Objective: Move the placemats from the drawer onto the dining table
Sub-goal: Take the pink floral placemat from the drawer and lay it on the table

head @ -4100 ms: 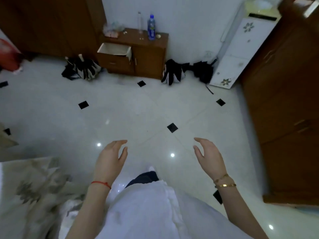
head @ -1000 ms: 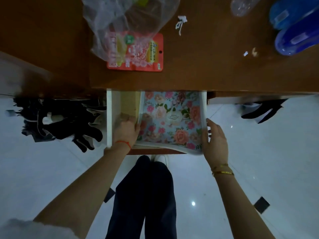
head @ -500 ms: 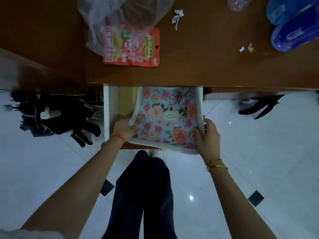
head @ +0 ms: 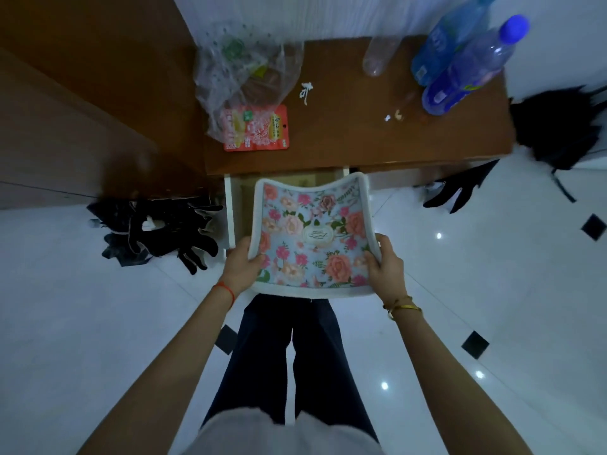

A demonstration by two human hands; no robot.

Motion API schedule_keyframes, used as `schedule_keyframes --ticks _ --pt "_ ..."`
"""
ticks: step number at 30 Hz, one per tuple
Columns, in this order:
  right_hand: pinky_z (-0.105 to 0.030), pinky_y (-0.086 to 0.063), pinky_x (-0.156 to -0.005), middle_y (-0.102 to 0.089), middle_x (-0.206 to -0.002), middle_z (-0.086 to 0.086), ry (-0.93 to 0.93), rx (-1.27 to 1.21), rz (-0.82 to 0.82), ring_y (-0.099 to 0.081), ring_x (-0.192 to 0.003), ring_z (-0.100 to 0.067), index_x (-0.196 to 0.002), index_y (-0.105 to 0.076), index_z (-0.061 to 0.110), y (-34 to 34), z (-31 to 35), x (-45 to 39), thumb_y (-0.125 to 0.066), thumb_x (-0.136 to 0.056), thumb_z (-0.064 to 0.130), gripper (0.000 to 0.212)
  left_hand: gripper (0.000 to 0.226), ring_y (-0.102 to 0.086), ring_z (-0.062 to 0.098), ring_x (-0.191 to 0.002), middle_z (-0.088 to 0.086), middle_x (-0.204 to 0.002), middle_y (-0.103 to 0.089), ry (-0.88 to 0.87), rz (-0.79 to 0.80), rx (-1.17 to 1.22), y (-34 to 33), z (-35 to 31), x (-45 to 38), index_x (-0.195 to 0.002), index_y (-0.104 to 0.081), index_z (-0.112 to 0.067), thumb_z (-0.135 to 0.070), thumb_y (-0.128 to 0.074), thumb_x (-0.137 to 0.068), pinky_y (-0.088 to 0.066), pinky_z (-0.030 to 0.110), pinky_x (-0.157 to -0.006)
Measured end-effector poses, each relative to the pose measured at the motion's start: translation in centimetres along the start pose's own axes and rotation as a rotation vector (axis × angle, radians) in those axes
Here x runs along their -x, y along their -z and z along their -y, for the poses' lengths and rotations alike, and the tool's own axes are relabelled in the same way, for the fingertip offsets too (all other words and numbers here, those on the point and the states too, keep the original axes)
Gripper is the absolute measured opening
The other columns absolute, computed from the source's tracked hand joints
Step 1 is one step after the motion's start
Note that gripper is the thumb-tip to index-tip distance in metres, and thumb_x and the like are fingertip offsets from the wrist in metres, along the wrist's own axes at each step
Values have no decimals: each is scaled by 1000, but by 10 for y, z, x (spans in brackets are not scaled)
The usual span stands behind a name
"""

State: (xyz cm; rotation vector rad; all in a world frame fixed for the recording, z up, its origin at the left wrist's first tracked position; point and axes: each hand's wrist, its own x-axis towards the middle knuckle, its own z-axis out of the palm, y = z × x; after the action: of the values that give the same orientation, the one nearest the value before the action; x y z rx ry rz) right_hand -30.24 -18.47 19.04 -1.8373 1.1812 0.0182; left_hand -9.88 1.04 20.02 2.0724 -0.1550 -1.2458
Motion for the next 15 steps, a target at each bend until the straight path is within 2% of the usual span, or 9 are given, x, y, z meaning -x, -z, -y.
schedule_keyframes --ticks 2,6,9,13,15 --pt "-8 -46 -53 -59 -82 13 5 -39 -28 -59 -70 -4 -118 -49 12 22 15 28 -50 -93 5 26 38 -55 22 -104 4 -114 -54 -36 -6 6 7 -14 32 -133 -47 -6 -3 -51 -95 -46 25 -79" --pt "-10 -50 -59 -61 -89 12 34 -111 -114 -62 -76 -2 -120 -49 15 63 42 76 -51 -95 9 26 39 -58 21 -106 3 -118 -57 -138 -15 38 18 -42 87 -134 -46 -13 -9 -52 -96 -50 27 -84" --pt "-5 -45 -58 -59 -88 11 54 -132 -191 -60 -75 -1 -122 -49 14 88 61 104 -52 -94 8 29 37 -59 14 -100 0 -115 -58 -226 -29 73 23 -67 119 -133 -47 -16 -11 -51 -97 -51 14 -75" --pt "-4 -46 -59 -60 -91 9 100 -131 -291 -59 -74 -1 -122 -48 14 114 79 140 -54 -94 10 30 34 -61 22 -106 7 -120 -60 -340 4 79 33 -98 153 -131 -49 -18 -13 -51 -97 -54 34 -86" --pt "-2 -46 -61 -60 -93 10 106 -145 -335 -59 -76 3 -123 -48 14 123 87 156 -55 -93 11 31 33 -61 17 -107 5 -120 -61 -394 31 82 36 -110 163 -129 -50 -22 -14 -52 -97 -54 33 -86"
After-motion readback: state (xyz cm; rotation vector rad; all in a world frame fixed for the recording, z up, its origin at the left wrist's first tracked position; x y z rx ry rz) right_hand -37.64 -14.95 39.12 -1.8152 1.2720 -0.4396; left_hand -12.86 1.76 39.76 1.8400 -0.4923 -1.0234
